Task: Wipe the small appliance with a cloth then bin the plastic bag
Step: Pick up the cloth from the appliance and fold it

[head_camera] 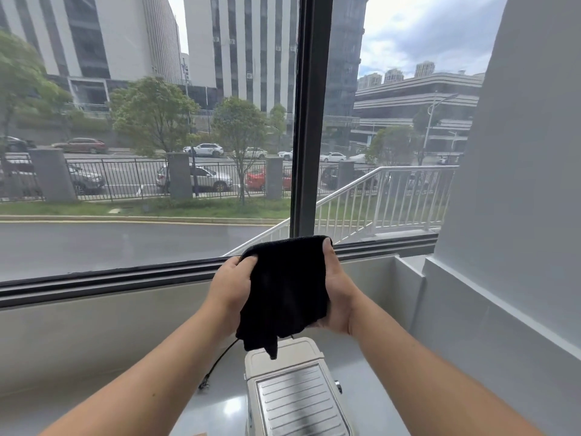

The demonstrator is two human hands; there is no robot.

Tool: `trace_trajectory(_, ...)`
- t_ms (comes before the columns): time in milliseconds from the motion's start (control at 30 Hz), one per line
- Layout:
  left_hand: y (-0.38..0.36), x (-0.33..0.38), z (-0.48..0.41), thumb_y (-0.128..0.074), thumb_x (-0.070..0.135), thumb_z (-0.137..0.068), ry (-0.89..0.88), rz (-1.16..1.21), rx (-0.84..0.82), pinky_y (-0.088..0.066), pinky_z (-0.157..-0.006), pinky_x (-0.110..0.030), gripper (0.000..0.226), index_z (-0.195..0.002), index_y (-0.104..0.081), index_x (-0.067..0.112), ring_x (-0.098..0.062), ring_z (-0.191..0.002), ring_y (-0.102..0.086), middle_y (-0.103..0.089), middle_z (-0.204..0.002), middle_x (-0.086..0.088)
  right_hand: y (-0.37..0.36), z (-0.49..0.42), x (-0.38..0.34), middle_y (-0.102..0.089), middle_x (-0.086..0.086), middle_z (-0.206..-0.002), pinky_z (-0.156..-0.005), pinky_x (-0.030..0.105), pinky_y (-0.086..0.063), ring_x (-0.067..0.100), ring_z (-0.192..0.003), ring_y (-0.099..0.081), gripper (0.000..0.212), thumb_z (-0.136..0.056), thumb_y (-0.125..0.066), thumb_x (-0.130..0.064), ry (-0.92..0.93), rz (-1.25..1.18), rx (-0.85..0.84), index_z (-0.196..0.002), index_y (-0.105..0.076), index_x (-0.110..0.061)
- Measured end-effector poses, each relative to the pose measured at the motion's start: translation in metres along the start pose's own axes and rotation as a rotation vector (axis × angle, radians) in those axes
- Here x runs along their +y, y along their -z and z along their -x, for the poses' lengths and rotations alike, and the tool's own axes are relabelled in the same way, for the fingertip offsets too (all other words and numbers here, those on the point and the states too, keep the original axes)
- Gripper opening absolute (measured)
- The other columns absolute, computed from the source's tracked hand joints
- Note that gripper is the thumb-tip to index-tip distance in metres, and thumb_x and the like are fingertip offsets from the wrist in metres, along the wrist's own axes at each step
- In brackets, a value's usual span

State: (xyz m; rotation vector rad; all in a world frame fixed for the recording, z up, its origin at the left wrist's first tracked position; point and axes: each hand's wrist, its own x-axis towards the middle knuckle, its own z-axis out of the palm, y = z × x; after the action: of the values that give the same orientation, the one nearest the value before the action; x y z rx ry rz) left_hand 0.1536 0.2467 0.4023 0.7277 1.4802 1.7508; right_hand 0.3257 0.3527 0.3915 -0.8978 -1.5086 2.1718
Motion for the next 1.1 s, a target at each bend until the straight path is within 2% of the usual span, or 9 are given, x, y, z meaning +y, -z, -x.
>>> trace_trajectory(167,-0.006,0.003,-0.007,-0.063,0.028,-0.100,0.060,0.064,0.087,-0.063,-0.074,-0.042,0.022,-0.106,-0.076,0.012,-0.034,-0.091,-0.077,-0.080,-0.104,-0.018,0.029,-0.003,0.006,-0.062,0.012,-0.148,-0.123,0.049,-0.034,0.032,-0.139,-0.057,0.088,-0.087,-0.050,-0.086,0.029,-0.233,-0.195,-0.143,-0.065,-0.020)
trace_trajectory(300,0.001,0.002,-0.011,-0.067,0.026,-0.098,0.092,0.081,0.133,-0.062,-0.071,-0.043,0.027,-0.114,-0.073,0.005,-0.035,-0.088,-0.076,-0.079,-0.107,-0.020,0.044,-0.004,0.003,-0.065,0.017,-0.139,-0.107,0.044,-0.049,0.030,-0.119,-0.065,0.065,-0.084,-0.082,-0.034,0.095,-0.212,-0.216,-0.140,-0.065,-0.007)
trace_trajectory(400,0.006,-0.002,-0.010,-0.066,0.027,-0.098,0.101,0.051,0.142,-0.062,-0.070,-0.044,0.026,-0.113,-0.073,0.006,-0.038,-0.090,-0.077,-0.079,-0.107,-0.021,0.052,-0.010,0.000,-0.061,0.023,-0.138,-0.114,0.050,-0.045,0.035,-0.119,-0.062,0.061,-0.086,-0.071,-0.008,0.094,-0.166,-0.168,-0.144,-0.057,0.000)
trace_trajectory(500,0.010,-0.004,-0.009,-0.067,0.026,-0.099,0.104,0.020,0.176,-0.063,-0.073,-0.046,0.023,-0.112,-0.071,0.008,-0.040,-0.094,-0.077,-0.078,-0.108,-0.022,0.061,-0.020,-0.006,-0.073,0.020,-0.125,-0.101,0.045,-0.055,0.032,-0.103,-0.070,0.053,-0.094,-0.059,0.005,0.063,-0.166,-0.068,-0.143,-0.054,-0.014)
trace_trajectory(600,0.012,-0.006,-0.007,-0.068,0.022,-0.100,0.119,0.018,0.198,-0.063,-0.069,-0.045,0.018,-0.113,-0.070,0.010,-0.038,-0.089,-0.076,-0.078,-0.109,-0.022,0.068,-0.029,-0.011,-0.072,0.023,-0.122,-0.100,0.044,-0.058,0.033,-0.100,-0.071,0.042,-0.097,-0.055,0.002,0.019,-0.106,-0.071,-0.138,-0.058,-0.002)
trace_trajectory(700,0.010,-0.009,-0.006,-0.067,0.019,-0.100,0.119,0.023,0.226,-0.063,-0.062,-0.043,0.019,-0.117,-0.066,0.010,-0.036,-0.083,-0.074,-0.077,-0.103,-0.020,0.072,-0.041,-0.009,-0.078,0.019,-0.100,-0.071,0.037,-0.064,0.031,-0.081,-0.077,0.025,-0.102,-0.055,-0.009,-0.070,-0.106,-0.028,-0.121,-0.068,-0.001)
trace_trajectory(833,0.004,-0.012,-0.005,-0.065,0.017,-0.102,0.085,0.054,0.293,-0.062,-0.061,-0.042,0.014,-0.115,-0.061,0.015,-0.033,-0.081,-0.070,-0.073,-0.100,-0.017,0.067,-0.052,0.004,-0.078,0.018,-0.116,-0.090,0.042,-0.062,0.031,-0.096,-0.075,0.039,-0.107,-0.053,-0.032,-0.176,-0.057,0.021,-0.129,-0.070,-0.004)
trace_trajectory(1000,0.005,-0.007,-0.004,-0.063,0.020,-0.103,0.037,0.058,0.339,-0.060,-0.085,-0.053,0.014,-0.117,-0.061,0.017,-0.034,-0.091,-0.067,-0.071,-0.111,-0.018,0.058,-0.058,0.013,-0.070,0.019,-0.131,-0.054,0.032,-0.060,0.025,-0.067,-0.079,0.066,-0.108,-0.033,-0.060,-0.296,0.058,-0.010,-0.150,-0.040,-0.009)
trace_trajectory(1100,0.010,-0.004,-0.004,-0.062,0.021,-0.104,0.024,0.074,0.362,-0.059,-0.087,-0.054,0.012,-0.116,-0.061,0.018,-0.034,-0.092,-0.067,-0.071,-0.110,-0.016,0.051,-0.060,0.019,-0.078,0.013,-0.098,-0.054,0.030,-0.059,0.023,-0.062,-0.074,0.064,-0.104,-0.043,-0.063,-0.329,0.091,-0.092,-0.139,-0.048,-0.009)
